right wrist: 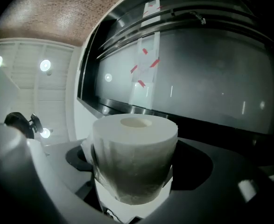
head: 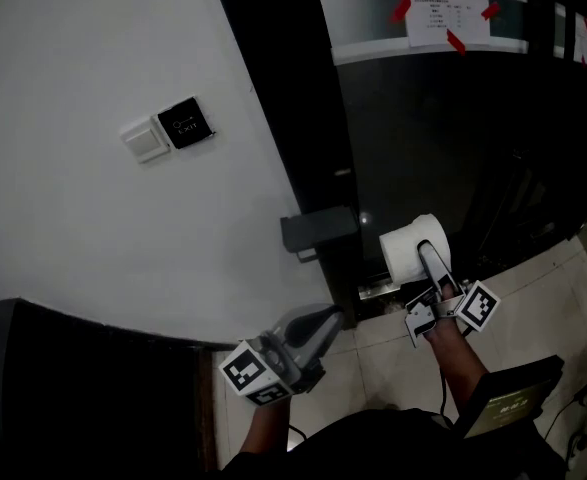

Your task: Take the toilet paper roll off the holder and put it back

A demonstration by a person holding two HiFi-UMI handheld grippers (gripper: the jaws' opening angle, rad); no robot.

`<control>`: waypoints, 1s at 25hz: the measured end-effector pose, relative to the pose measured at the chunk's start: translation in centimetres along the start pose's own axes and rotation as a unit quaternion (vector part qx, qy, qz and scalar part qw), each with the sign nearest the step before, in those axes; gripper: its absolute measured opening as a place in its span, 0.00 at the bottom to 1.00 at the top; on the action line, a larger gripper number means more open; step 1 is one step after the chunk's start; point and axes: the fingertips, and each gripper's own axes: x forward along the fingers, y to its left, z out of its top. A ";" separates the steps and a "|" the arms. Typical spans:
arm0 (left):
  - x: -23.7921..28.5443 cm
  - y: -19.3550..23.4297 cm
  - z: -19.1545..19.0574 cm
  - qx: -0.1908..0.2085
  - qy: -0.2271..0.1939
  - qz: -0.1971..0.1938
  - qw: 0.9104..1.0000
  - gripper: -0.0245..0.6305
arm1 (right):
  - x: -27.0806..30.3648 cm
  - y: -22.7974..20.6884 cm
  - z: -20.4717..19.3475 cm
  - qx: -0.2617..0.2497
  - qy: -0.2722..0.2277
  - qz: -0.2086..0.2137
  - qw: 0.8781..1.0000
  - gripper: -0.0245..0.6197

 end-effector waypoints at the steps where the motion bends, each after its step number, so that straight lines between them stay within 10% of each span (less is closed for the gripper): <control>1: 0.0 0.1 -0.1 -0.001 0.001 0.001 1.000 0.04 | -0.1 -0.5 0.1 0.005 -0.004 -0.006 1.000 0.74; 25: -5.8 4.2 -1.6 -0.032 0.019 0.112 0.993 0.04 | 3.3 -18.5 -1.0 0.070 -0.033 -0.172 0.982 0.74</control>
